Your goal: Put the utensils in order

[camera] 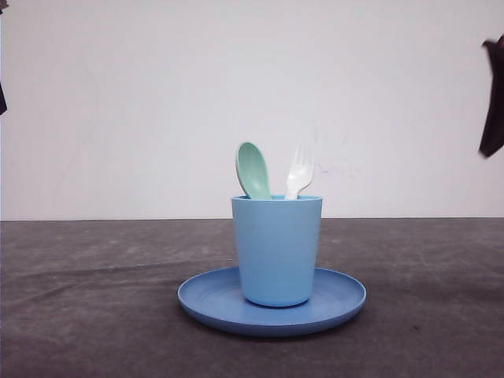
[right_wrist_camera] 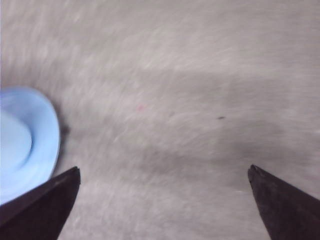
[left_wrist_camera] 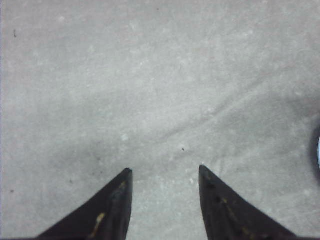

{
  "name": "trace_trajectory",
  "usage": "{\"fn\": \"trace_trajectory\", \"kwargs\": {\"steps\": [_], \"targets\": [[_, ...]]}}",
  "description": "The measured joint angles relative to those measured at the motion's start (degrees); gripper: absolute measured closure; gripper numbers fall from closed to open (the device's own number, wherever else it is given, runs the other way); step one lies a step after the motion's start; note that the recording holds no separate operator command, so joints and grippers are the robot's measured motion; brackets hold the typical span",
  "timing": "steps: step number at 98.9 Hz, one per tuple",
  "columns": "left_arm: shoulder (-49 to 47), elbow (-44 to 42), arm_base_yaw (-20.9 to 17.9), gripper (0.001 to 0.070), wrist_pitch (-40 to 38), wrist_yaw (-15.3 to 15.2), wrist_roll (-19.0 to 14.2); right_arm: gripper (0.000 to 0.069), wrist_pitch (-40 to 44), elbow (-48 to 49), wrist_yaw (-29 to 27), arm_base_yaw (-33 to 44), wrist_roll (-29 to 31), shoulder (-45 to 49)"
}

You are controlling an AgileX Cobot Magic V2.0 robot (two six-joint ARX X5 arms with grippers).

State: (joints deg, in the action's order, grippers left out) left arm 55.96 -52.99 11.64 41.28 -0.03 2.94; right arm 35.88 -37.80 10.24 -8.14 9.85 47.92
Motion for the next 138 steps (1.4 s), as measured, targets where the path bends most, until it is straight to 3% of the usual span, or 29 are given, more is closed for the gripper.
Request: {"fn": "trace_trajectory", "kwargs": {"steps": [20,63,68,77,83,89,102,138], "targets": [[0.0,0.0,0.0,0.047,1.1,0.0,-0.8,0.0012,4.0,-4.2,-1.7,4.5,-4.3,0.0],[0.0,0.0,0.0,0.0477,1.4,0.0,-2.3,0.0017,5.2,-4.3,-2.8,4.6,-7.7,0.0],[0.0,0.0,0.0,0.0521,1.4,0.0,-2.3,0.009,5.2,-4.3,-2.8,4.6,-7.7,0.0],[0.0,0.0,0.0,0.0649,1.4,0.0,-2.4,0.0359,5.2,-4.2,-2.9,4.6,-8.0,0.0],[0.0,0.0,0.0,0.068,1.3,0.0,-2.4,0.0529,5.2,-4.3,-3.0,4.6,-8.2,0.0],[0.0,0.0,0.0,0.0691,1.3,0.0,-2.4,0.0618,4.9,-4.2,-3.0,4.6,-8.4,0.0],[0.0,0.0,0.0,0.0695,1.3,0.0,-2.4,0.0671,4.7,-4.3,-3.0,4.6,-8.4,0.0],[0.0,0.0,0.0,0.0695,1.3,0.0,-2.4,0.0677,0.7,-4.3,-3.0,4.6,-8.5,0.0]]}}
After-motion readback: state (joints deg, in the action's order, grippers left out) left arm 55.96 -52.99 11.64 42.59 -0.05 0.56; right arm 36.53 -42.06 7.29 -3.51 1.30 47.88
